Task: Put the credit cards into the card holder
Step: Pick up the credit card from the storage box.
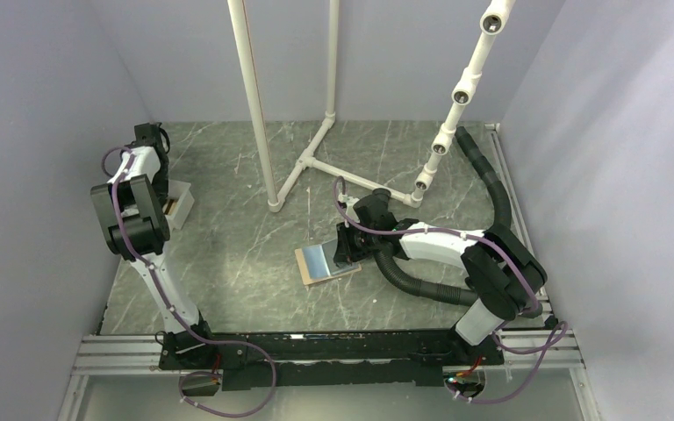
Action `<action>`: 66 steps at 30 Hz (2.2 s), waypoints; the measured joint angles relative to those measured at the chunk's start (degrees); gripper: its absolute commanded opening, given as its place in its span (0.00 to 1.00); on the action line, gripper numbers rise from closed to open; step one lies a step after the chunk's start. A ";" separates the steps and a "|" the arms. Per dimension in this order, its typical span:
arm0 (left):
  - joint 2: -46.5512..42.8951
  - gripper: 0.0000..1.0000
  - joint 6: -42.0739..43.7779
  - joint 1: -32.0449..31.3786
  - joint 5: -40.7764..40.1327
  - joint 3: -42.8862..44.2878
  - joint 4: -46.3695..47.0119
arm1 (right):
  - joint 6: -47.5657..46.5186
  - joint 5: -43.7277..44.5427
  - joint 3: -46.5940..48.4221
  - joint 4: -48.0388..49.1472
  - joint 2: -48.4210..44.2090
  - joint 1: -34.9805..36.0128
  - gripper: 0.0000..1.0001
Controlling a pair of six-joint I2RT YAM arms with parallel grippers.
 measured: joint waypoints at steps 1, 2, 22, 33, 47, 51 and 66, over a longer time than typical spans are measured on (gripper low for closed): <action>0.15 0.50 -0.02 0.00 -0.04 0.22 0.00 | 0.00 -0.02 0.00 0.00 0.00 0.00 0.13; 0.24 0.49 -0.04 0.00 -0.02 0.28 -0.09 | -0.02 -0.07 0.00 0.02 0.00 0.00 0.13; -0.11 0.08 0.24 0.00 0.31 0.72 -0.28 | -0.02 -0.26 -0.02 0.02 0.00 0.02 0.10; -3.17 0.00 -0.37 0.00 2.27 0.72 -1.77 | -0.02 -0.26 -0.02 0.02 0.00 0.02 0.09; -14.45 0.00 -6.19 0.02 7.39 0.52 -6.56 | -0.31 0.07 -0.02 -0.17 -0.20 0.33 0.12; -24.48 0.00 -11.04 0.17 14.51 -1.77 -6.73 | -0.85 1.57 0.07 -1.64 -1.25 0.35 0.15; -73.02 0.00 -35.30 -1.46 65.42 -44.09 4.15 | 1.79 -2.10 4.66 -5.31 -14.93 1.70 0.65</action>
